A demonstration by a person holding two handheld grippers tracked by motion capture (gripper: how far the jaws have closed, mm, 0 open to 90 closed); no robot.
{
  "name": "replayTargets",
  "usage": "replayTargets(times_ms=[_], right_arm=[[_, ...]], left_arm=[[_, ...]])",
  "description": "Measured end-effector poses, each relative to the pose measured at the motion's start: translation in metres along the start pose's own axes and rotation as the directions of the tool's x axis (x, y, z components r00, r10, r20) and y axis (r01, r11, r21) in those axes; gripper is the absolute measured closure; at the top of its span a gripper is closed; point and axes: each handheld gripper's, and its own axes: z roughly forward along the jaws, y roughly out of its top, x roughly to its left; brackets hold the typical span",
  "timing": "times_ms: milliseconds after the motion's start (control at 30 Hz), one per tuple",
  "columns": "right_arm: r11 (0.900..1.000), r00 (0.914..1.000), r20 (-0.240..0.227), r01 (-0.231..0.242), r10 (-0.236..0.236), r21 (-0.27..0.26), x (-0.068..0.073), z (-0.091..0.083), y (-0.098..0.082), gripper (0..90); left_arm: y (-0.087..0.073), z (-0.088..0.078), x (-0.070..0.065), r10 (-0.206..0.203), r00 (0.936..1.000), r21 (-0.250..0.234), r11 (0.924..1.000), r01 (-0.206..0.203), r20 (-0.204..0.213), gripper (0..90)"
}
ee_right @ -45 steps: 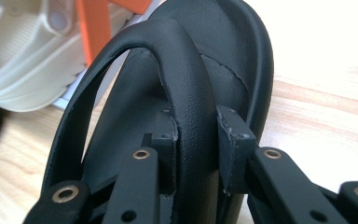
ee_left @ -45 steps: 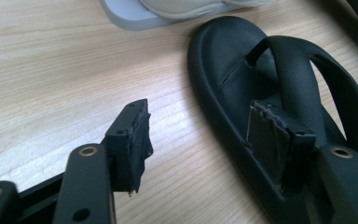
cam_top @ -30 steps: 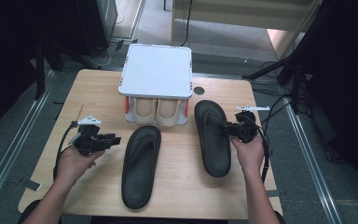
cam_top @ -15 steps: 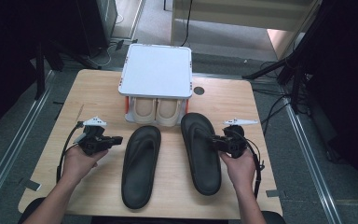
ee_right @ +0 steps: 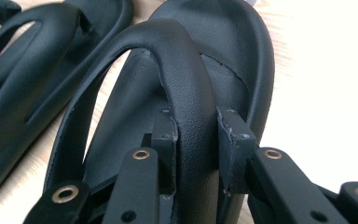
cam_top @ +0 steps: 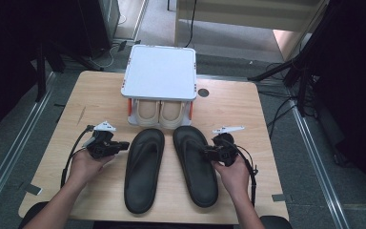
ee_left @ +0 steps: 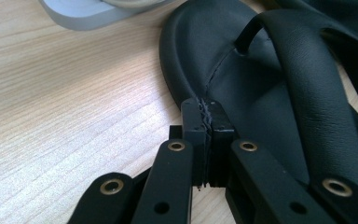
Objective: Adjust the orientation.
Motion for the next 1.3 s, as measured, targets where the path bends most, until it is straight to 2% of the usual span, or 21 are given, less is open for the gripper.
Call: replayTargets(times_ms=[100, 167, 400, 467, 600, 767, 867, 900, 1000, 1100, 1300], right_arm=[[1.0, 1.0, 0.002, -0.003, 0.003, 0.014, 0.001, 0.004, -0.001, 72.2], [1.0, 1.0, -0.003, -0.007, 0.007, 0.015, -0.001, 0.004, -0.002, 72.1], [0.999, 0.9999, -0.009, -0.007, 0.008, 0.033, 0.002, 0.007, -0.005, 72.1], [0.999, 0.9999, -0.008, -0.01, 0.011, 0.034, 0.002, 0.007, -0.005, 72.1], [0.998, 0.9992, -0.019, -0.035, 0.036, 0.043, 0.005, 0.01, -0.011, 72.3], [0.999, 0.9995, -0.015, -0.028, 0.028, 0.023, 0.009, 0.015, -0.01, 72.2], [0.999, 0.9993, -0.016, -0.035, 0.035, 0.021, 0.01, 0.016, -0.009, 72.2], [0.999, 0.9994, -0.015, -0.03, 0.03, 0.02, 0.011, 0.017, -0.009, 72.1], [0.999, 0.9994, -0.015, -0.032, 0.033, 0.016, 0.012, 0.018, -0.01, 72.0], [0.999, 0.9991, -0.019, -0.038, 0.038, 0.014, 0.012, 0.018, -0.01, 71.8], [0.999, 0.9994, -0.022, -0.028, 0.028, 0.018, 0.012, 0.018, -0.011, 71.5]], left_arm=[[0.0, 0.001, 0.0, -0.005, 1.0, 0.001, 1.0, 0.005, -0.006, 89.9], [0.0, 0.003, 0.0, -0.005, 1.0, 0.02, 0.9998, 0.005, -0.005, 89.9], [-0.001, 0.008, -0.002, 0.016, 0.9997, 0.051, 0.9986, -0.015, -0.02, 89.9], [-0.001, 0.009, -0.001, 0.013, 0.9999, 0.061, 0.998, -0.013, -0.006, 89.5], [-0.001, 0.009, -0.003, 0.013, 0.9999, 0.071, 0.9974, -0.012, -0.009, 89.7], [-0.002, 0.008, -0.003, 0.01, 0.9999, 0.078, 0.9969, -0.009, -0.005, 90.0], [-0.002, 0.009, -0.005, 0.013, 0.9998, 0.086, 0.9962, -0.015, 0.017, 90.0], [-0.002, 0.01, -0.008, 0.02, 0.9995, 0.091, 0.9956, -0.022, 0.025, 90.0], [-0.001, 0.01, -0.014, 0.06, 0.9982, 0.093, 0.9938, -0.06, 0.001, 90.0], [-0.003, 0.01, -0.014, 0.033, 0.9988, 0.104, 0.9939, -0.036, 0.036, 90.0], [-0.005, 0.011, -0.024, 0.047, 0.9958, 0.121, 0.991, -0.057, 0.078, 90.0]])
